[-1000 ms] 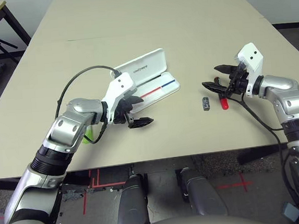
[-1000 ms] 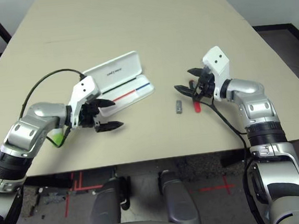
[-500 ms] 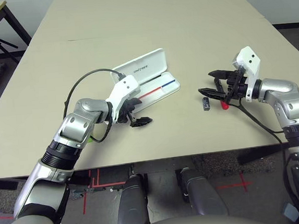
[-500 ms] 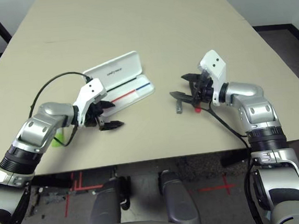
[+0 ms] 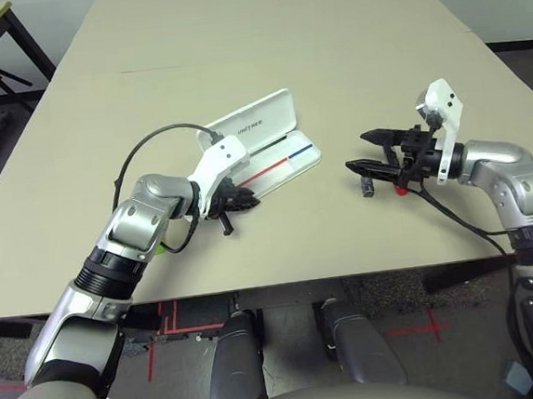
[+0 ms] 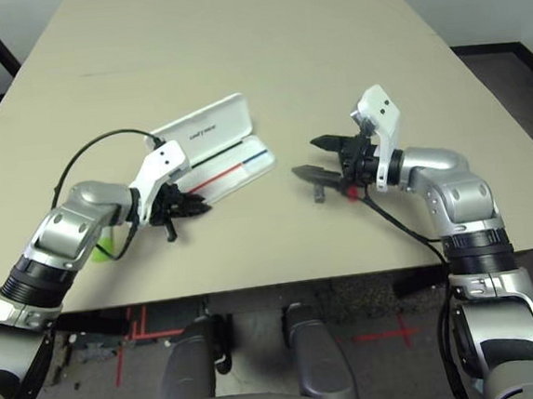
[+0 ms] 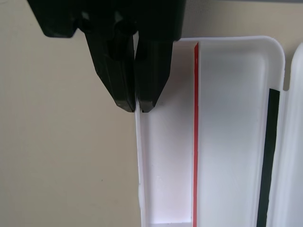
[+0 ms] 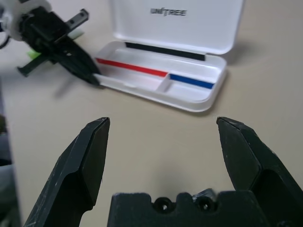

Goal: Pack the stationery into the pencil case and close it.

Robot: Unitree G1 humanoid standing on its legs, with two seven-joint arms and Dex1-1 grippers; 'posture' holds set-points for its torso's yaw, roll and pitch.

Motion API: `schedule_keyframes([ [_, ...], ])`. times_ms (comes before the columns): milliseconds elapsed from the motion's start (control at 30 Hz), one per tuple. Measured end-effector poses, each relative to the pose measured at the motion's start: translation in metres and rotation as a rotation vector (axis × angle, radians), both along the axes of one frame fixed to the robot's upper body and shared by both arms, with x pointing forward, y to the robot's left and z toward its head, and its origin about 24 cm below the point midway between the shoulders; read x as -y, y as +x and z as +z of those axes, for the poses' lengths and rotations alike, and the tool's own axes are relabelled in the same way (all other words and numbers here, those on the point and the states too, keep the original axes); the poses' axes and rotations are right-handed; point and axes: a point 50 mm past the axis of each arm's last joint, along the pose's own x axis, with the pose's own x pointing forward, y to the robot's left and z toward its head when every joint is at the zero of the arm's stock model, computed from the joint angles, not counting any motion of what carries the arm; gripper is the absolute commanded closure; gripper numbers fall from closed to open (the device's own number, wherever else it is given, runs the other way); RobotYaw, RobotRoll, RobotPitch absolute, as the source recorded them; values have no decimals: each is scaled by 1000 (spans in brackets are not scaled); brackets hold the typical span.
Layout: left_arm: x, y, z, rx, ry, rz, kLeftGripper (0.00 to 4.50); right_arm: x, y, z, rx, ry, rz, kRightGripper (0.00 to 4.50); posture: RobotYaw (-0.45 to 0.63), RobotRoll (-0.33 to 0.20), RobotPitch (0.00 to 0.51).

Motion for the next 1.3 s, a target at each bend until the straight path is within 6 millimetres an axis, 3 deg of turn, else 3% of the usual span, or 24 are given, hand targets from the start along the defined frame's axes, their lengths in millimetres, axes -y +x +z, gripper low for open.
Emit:
schedule_keyframes([
  [233,-11,-6,7,66,63,-146,4465,-2,-11,-11,-77,-54,61,0,-134,0,163],
  [600,-24,-30,4,87,116,-363,4465,-3,-14,-9,-81,-97,95,0,-120,0,158],
  [1300,-35,-35,-3,127,134,-417,4465,-5,-14,-9,-79,-134,117,0,-110,0,168],
])
